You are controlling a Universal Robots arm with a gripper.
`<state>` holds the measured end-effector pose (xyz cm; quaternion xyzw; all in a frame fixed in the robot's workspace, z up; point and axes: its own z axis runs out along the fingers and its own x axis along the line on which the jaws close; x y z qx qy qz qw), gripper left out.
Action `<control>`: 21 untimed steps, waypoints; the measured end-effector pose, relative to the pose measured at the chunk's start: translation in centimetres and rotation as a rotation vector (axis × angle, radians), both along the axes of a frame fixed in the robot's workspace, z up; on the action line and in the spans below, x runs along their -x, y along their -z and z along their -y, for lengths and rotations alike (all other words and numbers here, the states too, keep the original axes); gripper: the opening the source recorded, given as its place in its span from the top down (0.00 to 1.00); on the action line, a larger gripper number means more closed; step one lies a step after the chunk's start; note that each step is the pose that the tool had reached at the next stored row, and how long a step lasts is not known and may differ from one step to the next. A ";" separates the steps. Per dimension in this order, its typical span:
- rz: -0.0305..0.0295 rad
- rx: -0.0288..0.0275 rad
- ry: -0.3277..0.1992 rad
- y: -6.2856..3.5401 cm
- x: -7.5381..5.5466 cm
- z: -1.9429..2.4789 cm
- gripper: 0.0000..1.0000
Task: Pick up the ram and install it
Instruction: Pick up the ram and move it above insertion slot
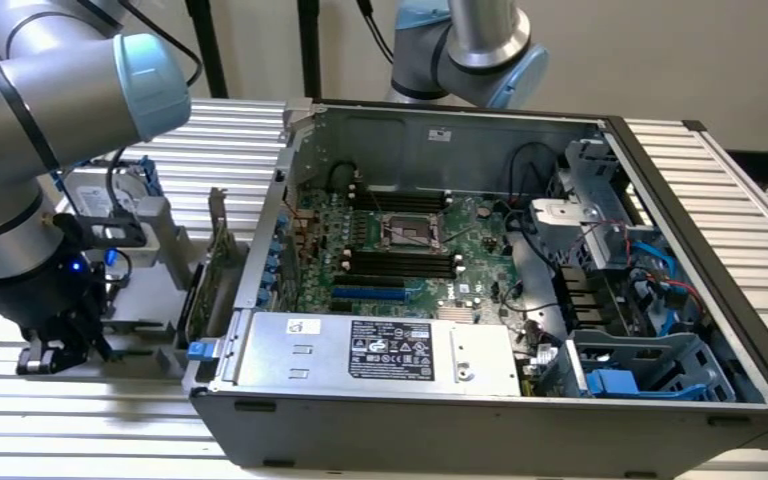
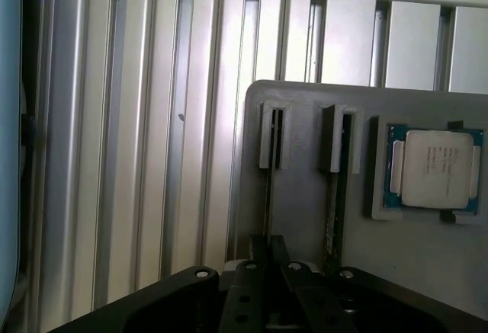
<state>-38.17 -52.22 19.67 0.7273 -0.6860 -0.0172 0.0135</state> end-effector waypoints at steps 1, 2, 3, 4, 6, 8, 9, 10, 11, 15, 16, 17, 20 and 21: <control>0.0001 0.0000 0.000 0.00 0.0 0.00 0.86; 0.0001 -0.0002 0.001 0.00 0.0 0.00 0.86; 0.0001 -0.0001 0.001 0.00 0.0 0.01 0.86; 0.0002 -0.0002 0.001 0.01 0.0 0.02 0.86; 0.0001 -0.0001 0.001 0.01 0.0 0.02 0.86; 0.0001 -0.0001 0.001 0.01 0.0 0.02 0.86; 0.0001 -0.0001 0.001 0.01 0.0 0.02 0.86; 0.0001 -0.0004 0.001 0.01 0.0 0.02 0.86; 0.0001 -0.0011 0.001 0.01 0.0 0.02 0.86; 0.0001 -0.0064 0.001 -0.02 0.0 0.02 0.86; 0.0002 -0.0077 0.001 -0.02 0.0 0.02 0.86; 0.0004 -0.0090 0.001 -0.03 0.0 0.02 0.86; 0.0003 -0.0106 0.002 -0.09 0.0 0.01 0.86; 0.0002 -0.0110 0.003 -0.11 0.0 0.02 0.86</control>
